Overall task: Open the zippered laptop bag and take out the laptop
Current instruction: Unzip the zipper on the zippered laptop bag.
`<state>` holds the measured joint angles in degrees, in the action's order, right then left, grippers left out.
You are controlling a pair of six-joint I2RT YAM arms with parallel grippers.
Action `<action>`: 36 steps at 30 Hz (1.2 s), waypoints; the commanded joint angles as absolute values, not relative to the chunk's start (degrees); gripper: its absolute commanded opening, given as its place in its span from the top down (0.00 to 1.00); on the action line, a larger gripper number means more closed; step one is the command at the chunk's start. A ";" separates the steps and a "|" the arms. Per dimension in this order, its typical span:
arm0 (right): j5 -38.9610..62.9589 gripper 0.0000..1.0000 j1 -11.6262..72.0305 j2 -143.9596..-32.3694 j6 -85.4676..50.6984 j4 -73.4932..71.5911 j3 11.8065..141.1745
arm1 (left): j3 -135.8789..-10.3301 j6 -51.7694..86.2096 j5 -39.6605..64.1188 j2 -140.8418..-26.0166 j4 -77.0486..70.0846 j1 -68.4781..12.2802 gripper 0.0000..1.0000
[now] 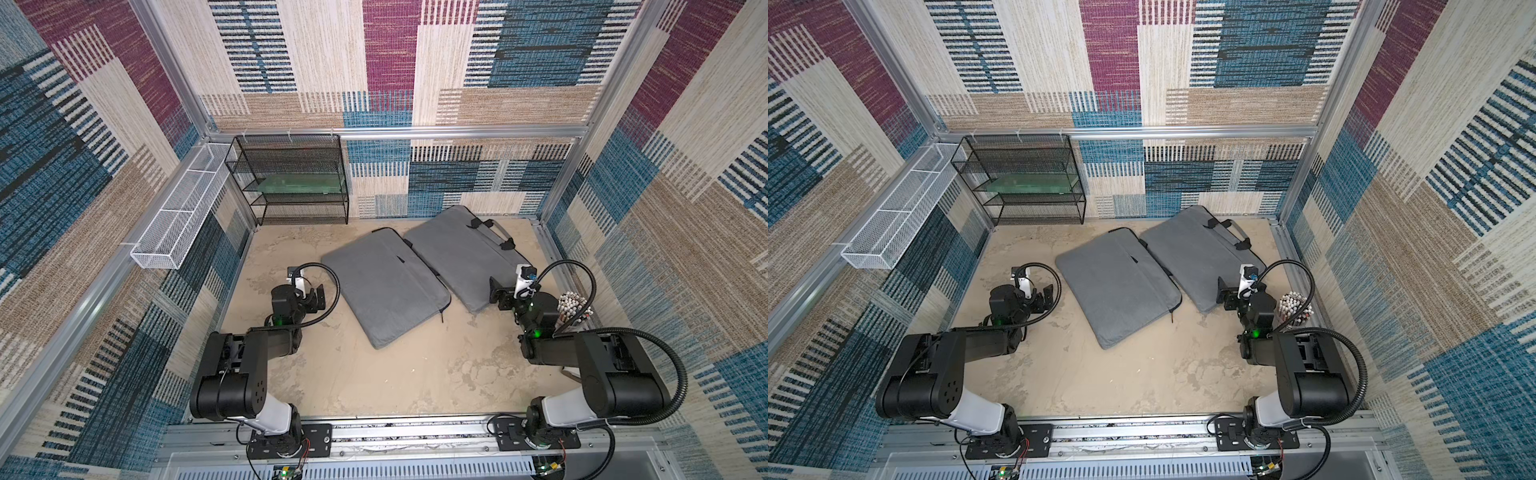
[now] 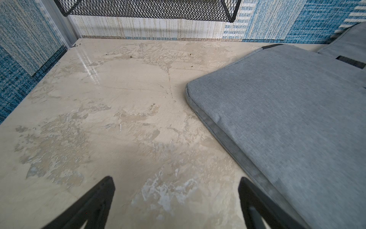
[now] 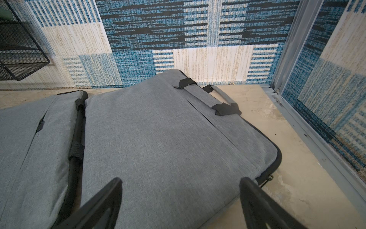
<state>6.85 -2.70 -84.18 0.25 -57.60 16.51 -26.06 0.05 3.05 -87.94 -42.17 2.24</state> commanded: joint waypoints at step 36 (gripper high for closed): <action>-2.03 0.05 -0.26 -77.87 -5.23 -31.02 29.47 | -22.67 7.19 -4.12 -67.24 -29.52 2.29 0.01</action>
